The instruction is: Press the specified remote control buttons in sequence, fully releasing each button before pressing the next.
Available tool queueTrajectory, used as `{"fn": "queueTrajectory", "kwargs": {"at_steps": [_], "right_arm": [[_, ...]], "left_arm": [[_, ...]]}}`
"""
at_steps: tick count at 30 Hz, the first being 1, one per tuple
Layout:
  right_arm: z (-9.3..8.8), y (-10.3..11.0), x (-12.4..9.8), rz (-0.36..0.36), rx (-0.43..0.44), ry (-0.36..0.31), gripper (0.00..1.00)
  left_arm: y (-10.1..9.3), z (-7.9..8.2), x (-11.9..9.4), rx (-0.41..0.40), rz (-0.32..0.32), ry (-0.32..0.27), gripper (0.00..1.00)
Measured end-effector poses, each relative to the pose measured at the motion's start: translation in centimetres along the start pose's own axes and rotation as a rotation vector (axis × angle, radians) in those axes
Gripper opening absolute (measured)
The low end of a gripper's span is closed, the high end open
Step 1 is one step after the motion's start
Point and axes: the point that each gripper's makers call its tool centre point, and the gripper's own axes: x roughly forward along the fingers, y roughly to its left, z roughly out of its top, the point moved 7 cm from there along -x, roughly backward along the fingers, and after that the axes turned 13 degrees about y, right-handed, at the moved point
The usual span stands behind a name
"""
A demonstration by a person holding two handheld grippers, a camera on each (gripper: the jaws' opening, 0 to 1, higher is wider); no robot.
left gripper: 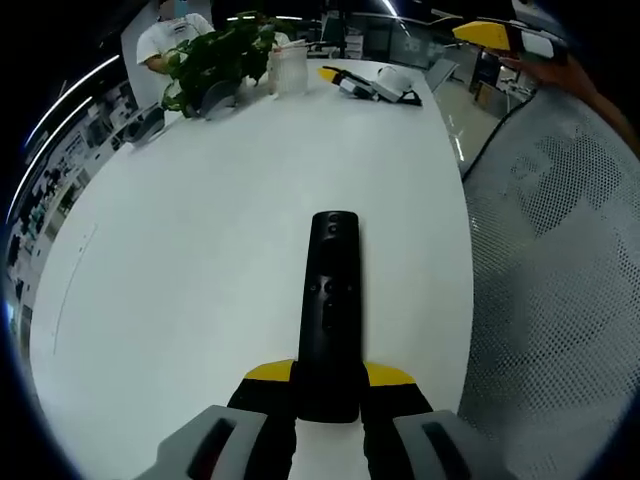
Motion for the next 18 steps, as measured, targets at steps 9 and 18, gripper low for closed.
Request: {"fn": "queueTrajectory", "kwargs": {"at_steps": [9, 18], "right_arm": [[0.0, 0.1, -0.1, 0.003, -0.011, -0.003, 0.55], [-0.1, 0.0, 0.0, 0.005, -0.001, 0.007, 0.54]], "left_arm": [[-1.7, 0.1, 0.0, 0.022, -0.006, 0.021, 0.23], [-2.3, -0.1, -0.1, 0.016, -0.017, 0.015, 0.23]]}}
